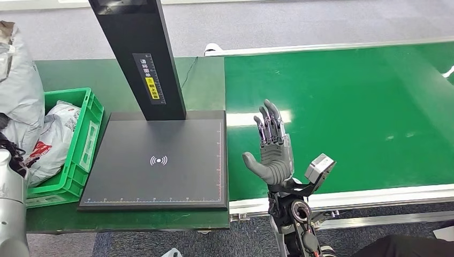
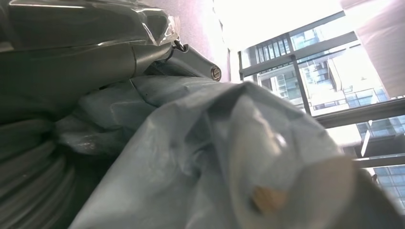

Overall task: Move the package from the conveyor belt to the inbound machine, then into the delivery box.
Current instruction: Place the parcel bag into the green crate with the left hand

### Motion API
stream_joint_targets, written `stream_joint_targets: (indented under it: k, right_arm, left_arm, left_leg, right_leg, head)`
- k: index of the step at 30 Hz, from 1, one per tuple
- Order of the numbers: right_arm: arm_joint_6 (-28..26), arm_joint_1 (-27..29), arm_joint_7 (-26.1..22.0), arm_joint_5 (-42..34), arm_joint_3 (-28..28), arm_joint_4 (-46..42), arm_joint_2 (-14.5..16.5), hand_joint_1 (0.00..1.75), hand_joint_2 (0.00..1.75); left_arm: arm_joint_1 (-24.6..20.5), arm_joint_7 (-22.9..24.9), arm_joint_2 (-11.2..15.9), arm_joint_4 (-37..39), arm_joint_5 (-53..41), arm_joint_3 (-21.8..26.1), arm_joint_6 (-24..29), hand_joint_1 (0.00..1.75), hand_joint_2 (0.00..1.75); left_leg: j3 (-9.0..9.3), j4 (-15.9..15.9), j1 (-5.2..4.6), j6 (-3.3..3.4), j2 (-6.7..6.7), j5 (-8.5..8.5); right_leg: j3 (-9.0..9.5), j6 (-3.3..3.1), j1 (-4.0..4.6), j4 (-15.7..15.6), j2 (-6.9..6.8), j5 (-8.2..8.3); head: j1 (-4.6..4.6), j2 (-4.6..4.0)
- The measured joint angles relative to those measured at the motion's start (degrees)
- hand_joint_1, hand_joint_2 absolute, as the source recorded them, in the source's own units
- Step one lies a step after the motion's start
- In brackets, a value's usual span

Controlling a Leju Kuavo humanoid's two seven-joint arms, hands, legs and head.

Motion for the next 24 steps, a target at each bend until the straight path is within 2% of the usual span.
stream_joint_targets:
  k: [4,5,7,11,12,20,24]
  right_arm:
    - [0.2,0.01,0.02,-0.11,-0.07,0.0,0.0,0.0,1.75]
    - [0.31,0.01,0.02,-0.16,-0.1,0.0,0.0,0.0,1.75]
    - [0.59,0.01,0.02,-0.22,-0.19,0.0,0.0,0.0,1.75]
    - [1.13,0.01,0.1,-0.43,-0.47,0.02,0.0,0.0,1.75]
    - [1.18,0.01,0.13,-0.51,-0.55,0.05,0.0,0.0,1.75]
    - [1.62,0.0,-0.02,-0.7,-0.93,0.78,-0.01,0.0,1.75]
    - [1.92,0.0,-0.14,-0.99,-1.07,1.17,-0.15,0.0,1.75]
  left_arm:
    - [-0.11,0.32,-0.05,0.48,-1.5,-0.13,-1.01,1.75,1.75]
    - [-0.12,0.38,-0.12,0.61,-2.01,-0.28,-1.68,1.71,1.75]
    - [-0.09,0.05,-0.42,0.8,-2.77,-0.6,-3.58,1.52,1.75]
    - [0.34,-0.95,-1.86,0.51,-4.49,-1.21,-7.23,0.1,1.75]
    - [0.61,-1.02,-2.36,0.18,-4.99,-1.49,-7.79,0.0,1.75]
    - [2.24,-2.26,-5.09,-3.28,-4.98,-3.6,-9.2,0.0,1.75]
    - [6.82,-4.02,-5.42,-10.9,0.32,-3.74,-9.59,0.0,1.75]
  left_leg:
    - [0.0,0.0,0.0,0.0,0.0,0.0]
    - [0.0,0.0,0.0,0.0,0.0,0.0]
    - [-0.01,0.0,0.0,0.0,-0.01,0.0]
    - [-0.01,0.0,-0.01,0.0,-0.02,0.0]
    - [-0.01,0.01,-0.01,0.0,-0.02,0.0]
    - [-0.04,0.0,0.0,0.0,-0.01,0.0]
    - [-0.03,-0.01,0.0,-0.02,0.09,-0.03]
  right_leg:
    - [0.0,0.0,0.0,-0.01,0.0,0.0]
    - [0.0,0.0,0.0,-0.01,-0.01,0.0]
    - [0.0,0.0,0.0,-0.01,-0.01,0.0]
    - [0.0,0.0,-0.01,-0.01,-0.01,0.0]
    - [0.0,0.0,-0.01,-0.01,-0.01,0.0]
    - [0.0,0.0,0.0,0.0,-0.01,0.0]
    - [-0.03,0.0,0.0,0.0,0.08,0.0]
  head:
    - [0.0,0.01]
    - [0.0,0.01]
    - [0.0,0.01]
    - [0.0,0.01]
    - [0.0,0.01]
    - [0.0,0.01]
    - [0.0,0.01]
